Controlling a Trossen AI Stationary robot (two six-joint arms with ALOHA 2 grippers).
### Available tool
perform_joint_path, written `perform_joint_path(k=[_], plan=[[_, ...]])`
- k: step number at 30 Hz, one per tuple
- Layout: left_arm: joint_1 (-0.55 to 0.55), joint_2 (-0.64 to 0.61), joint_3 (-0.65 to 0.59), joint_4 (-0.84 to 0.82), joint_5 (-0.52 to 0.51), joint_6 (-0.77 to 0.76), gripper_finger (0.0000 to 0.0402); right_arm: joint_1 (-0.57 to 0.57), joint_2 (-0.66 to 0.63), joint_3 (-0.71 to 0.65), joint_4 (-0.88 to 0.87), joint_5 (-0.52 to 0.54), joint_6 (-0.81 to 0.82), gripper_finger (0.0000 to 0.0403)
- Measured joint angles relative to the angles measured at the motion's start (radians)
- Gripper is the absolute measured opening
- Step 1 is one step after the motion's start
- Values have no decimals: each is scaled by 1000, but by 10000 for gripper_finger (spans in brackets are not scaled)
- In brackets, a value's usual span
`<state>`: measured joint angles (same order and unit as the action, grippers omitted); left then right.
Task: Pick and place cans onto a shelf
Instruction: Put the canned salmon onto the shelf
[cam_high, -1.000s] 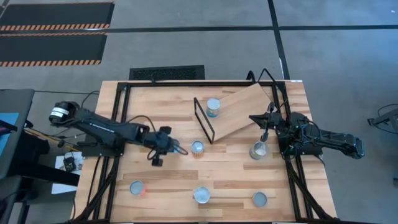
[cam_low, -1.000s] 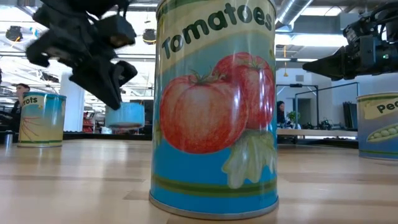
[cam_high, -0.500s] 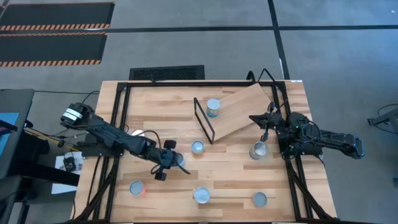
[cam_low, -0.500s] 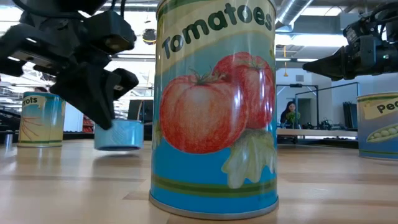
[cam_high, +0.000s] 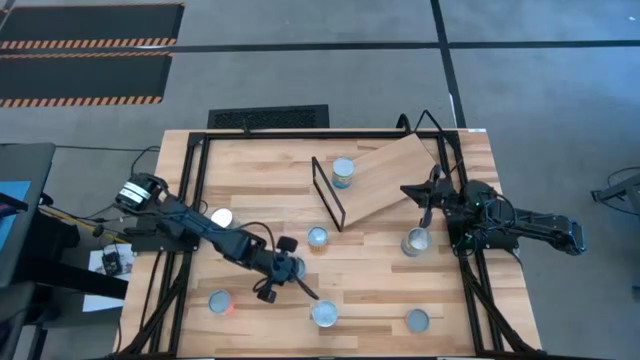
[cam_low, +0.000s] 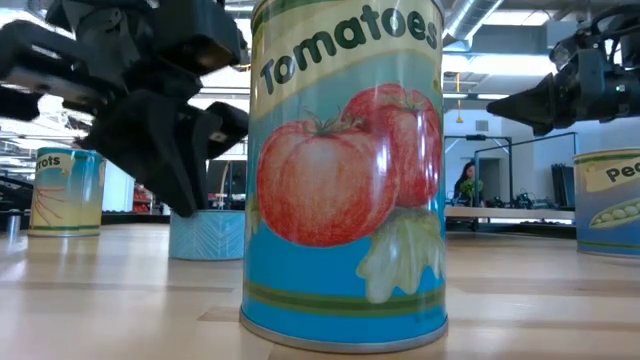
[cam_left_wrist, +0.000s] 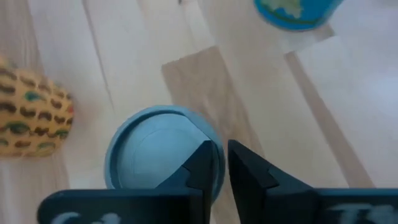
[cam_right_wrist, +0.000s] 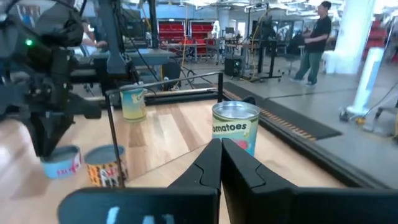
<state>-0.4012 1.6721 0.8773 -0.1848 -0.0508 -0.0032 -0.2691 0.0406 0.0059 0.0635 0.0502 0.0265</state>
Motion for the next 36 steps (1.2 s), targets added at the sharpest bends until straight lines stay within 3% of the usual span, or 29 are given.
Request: perform_joint_path(k=[5, 11, 15, 20, 28, 36], plan=[[-19, -18, 69, -111, 1, 3, 69, 0, 0, 0, -11, -1, 129, 28], [-74, -37, 75, -111, -50, 7, 85, 0, 0, 0, -23, -2, 184, 28], [-95, -37, 74, -101, -90, 1, 65, 0, 0, 0, -24, -3, 185, 27], [-96, -35, 74, -13, -88, -12, 8, 0, 0, 0, -24, -3, 186, 26], [-86, -35, 76, 70, -97, -12, 0, 0, 0, 0, -24, -7, 186, 18], [-108, -35, 90, -76, -199, -43, 18, 0, 0, 0, -24, -9, 185, 21]])
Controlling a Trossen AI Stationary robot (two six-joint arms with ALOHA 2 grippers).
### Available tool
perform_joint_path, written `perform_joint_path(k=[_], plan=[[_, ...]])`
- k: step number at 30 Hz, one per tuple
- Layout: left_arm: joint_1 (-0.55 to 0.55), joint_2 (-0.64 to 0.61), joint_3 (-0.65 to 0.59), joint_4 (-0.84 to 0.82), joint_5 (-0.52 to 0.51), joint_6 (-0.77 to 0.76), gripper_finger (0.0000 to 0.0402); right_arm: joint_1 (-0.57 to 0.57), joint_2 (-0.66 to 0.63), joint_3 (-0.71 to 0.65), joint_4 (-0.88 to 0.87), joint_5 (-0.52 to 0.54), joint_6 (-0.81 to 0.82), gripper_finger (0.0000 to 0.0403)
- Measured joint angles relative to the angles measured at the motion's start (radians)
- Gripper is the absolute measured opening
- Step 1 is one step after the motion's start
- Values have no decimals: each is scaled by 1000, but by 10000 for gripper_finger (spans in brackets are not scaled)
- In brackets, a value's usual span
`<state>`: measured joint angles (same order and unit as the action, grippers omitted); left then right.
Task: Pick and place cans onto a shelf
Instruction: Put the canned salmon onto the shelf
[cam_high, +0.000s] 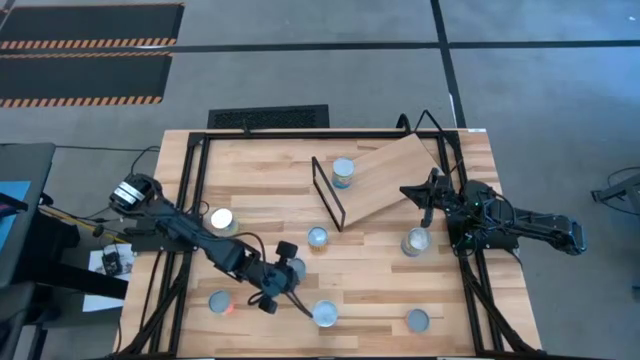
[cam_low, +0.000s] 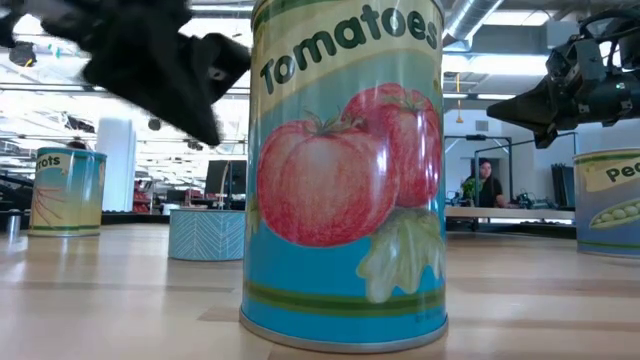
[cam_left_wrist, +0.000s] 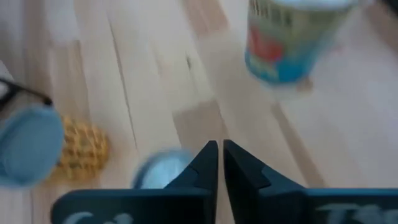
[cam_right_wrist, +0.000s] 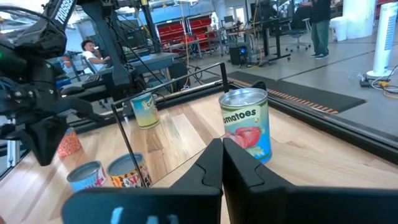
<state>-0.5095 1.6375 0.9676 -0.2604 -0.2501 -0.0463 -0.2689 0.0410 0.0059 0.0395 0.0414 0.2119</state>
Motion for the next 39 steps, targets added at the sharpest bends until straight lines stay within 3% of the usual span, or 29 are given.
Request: perform_joint_path(k=[7, 12, 23, 33, 39], plan=[[-4, 0, -25, -43, -47, 4, 79, 0, 0, 0, 0, 0, -1, 19], [-6, 1, -61, -24, -31, 35, 94, 0, 0, 0, 1, 0, -1, 22], [-4, 6, -90, -16, -69, 64, 44, 0, 0, 0, 2, 0, -1, 24], [1, 132, -70, 51, -50, 107, 25, 10, -2, 0, 16, -3, -1, 24], [2, 108, -44, 24, -83, 108, 2, 35, -2, 0, 21, -8, -7, 24]])
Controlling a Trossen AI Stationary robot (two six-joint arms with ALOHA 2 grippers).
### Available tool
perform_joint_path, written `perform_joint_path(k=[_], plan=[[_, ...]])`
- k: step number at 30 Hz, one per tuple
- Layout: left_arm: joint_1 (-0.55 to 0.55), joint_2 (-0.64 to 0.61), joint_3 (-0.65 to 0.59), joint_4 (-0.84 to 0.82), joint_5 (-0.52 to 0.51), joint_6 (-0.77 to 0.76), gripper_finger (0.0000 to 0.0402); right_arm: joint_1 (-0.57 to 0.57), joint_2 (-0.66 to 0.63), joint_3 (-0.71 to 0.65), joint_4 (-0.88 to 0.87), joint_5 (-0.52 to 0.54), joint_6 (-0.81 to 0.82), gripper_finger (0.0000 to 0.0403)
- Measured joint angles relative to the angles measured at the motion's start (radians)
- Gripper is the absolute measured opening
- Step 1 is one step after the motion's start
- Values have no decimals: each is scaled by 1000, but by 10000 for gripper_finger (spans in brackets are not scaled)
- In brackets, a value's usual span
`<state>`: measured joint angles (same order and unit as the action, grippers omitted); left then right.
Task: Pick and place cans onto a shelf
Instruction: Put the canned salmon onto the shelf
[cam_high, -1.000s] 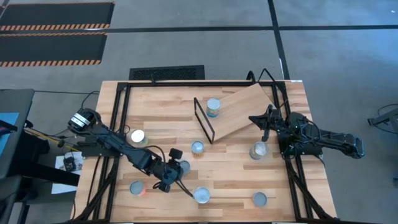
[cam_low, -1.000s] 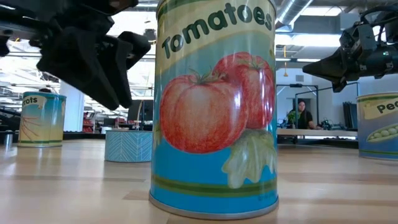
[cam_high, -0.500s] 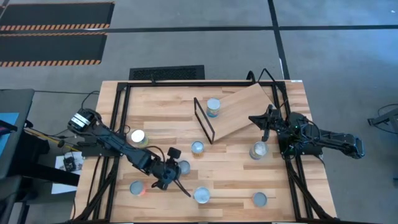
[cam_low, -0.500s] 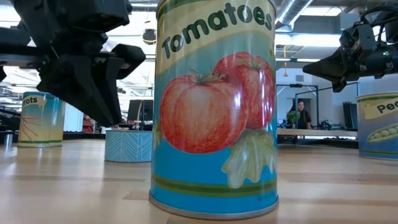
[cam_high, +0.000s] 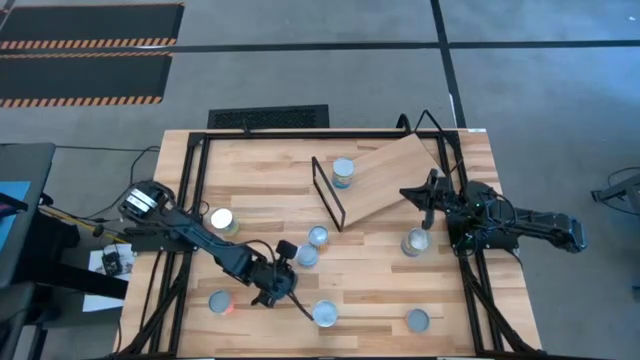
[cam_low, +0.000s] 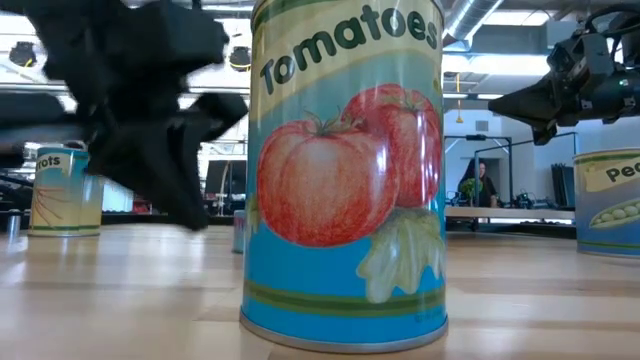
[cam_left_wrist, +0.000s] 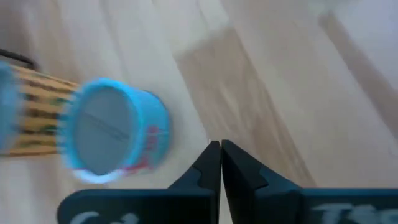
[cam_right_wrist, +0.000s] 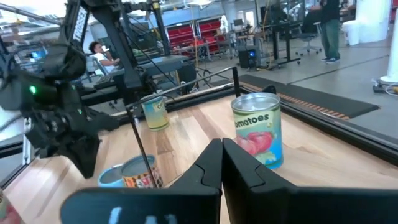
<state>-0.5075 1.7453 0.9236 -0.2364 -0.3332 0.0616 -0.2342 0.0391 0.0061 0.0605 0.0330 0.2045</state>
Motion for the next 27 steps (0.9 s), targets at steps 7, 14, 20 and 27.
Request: perform_joint_path(k=[7, 14, 20, 27], plan=[[4, -53, 23, 2, -98, -69, 18, 6, 0, 0, 4, 0, -2, 24], [46, -40, 21, 7, -90, 3, 87, 6, 0, 0, 7, 0, -2, 24], [93, 1, 23, 50, -62, 84, 120, 6, 0, 0, 7, -1, -2, 24], [120, 37, 25, 50, -14, 106, 80, 12, 0, 0, 6, -2, -2, 24]])
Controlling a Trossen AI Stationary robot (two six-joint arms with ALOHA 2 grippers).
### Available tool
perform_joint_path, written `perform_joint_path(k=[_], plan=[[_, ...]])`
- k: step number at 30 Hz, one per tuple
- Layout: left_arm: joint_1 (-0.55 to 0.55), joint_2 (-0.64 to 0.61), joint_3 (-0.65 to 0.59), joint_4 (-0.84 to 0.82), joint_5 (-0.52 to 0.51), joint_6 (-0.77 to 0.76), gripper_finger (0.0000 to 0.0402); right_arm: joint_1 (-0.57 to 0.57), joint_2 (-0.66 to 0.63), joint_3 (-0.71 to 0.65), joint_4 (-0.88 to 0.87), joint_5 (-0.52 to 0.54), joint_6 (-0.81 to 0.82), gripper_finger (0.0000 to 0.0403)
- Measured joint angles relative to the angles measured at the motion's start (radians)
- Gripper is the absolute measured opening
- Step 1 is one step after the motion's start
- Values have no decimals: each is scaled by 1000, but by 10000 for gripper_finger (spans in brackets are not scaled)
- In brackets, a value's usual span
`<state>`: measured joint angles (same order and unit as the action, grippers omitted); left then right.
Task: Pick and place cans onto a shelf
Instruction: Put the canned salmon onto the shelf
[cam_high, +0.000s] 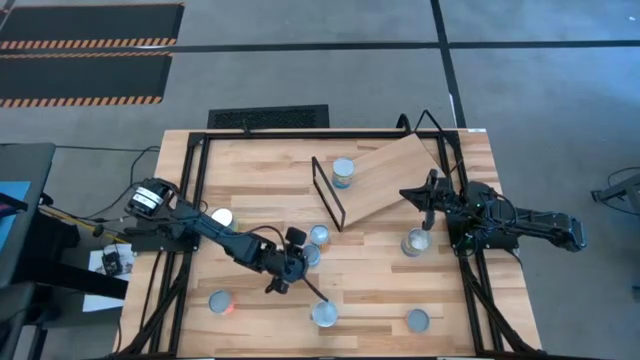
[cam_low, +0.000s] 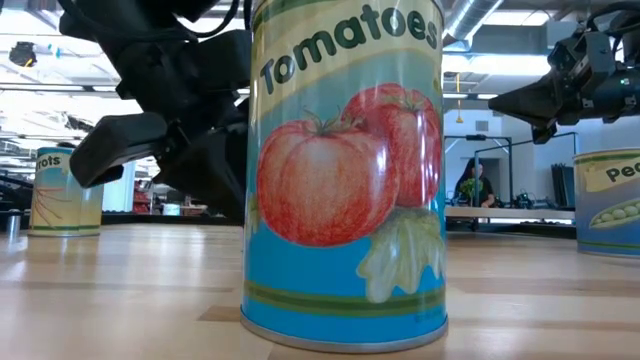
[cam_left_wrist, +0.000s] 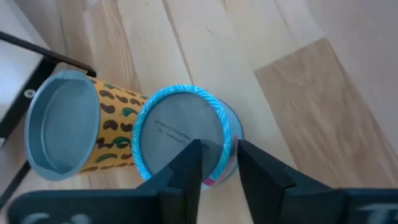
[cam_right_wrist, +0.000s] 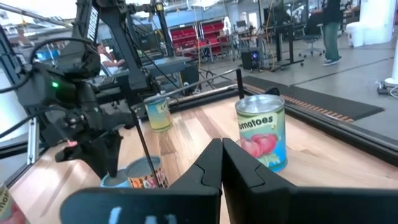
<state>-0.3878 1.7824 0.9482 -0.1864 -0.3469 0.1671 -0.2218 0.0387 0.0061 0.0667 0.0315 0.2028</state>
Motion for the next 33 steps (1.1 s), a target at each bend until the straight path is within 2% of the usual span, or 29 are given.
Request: perform_joint_path(k=[5, 9, 12, 17, 22, 24, 28, 33], plan=[[-1, -4, 0, -1, 23, 25, 11, 0, 0, 0, 1, 0, 0, 24], [-5, -11, -1, 7, 48, -8, 4, 0, 0, 0, 1, -4, 0, 24], [-8, -40, -5, 6, 116, -55, 2, 0, 0, 0, 0, -15, 23, 24], [-8, -109, -4, 23, 175, -133, 1, 8, 1, 0, 33, -24, 157, 24], [3, -169, -4, 92, 218, -212, 0, 71, 1, 0, 156, -215, 129, 24], [13, -184, -4, 131, 237, -248, 0, 126, 2, 0, 195, -232, 90, 24], [29, -199, -4, 249, 264, -320, 0, 264, 32, 0, 247, -171, -10, 24], [31, -199, -4, 373, 220, -326, 0, 463, 114, 0, 326, 42, -114, 24]])
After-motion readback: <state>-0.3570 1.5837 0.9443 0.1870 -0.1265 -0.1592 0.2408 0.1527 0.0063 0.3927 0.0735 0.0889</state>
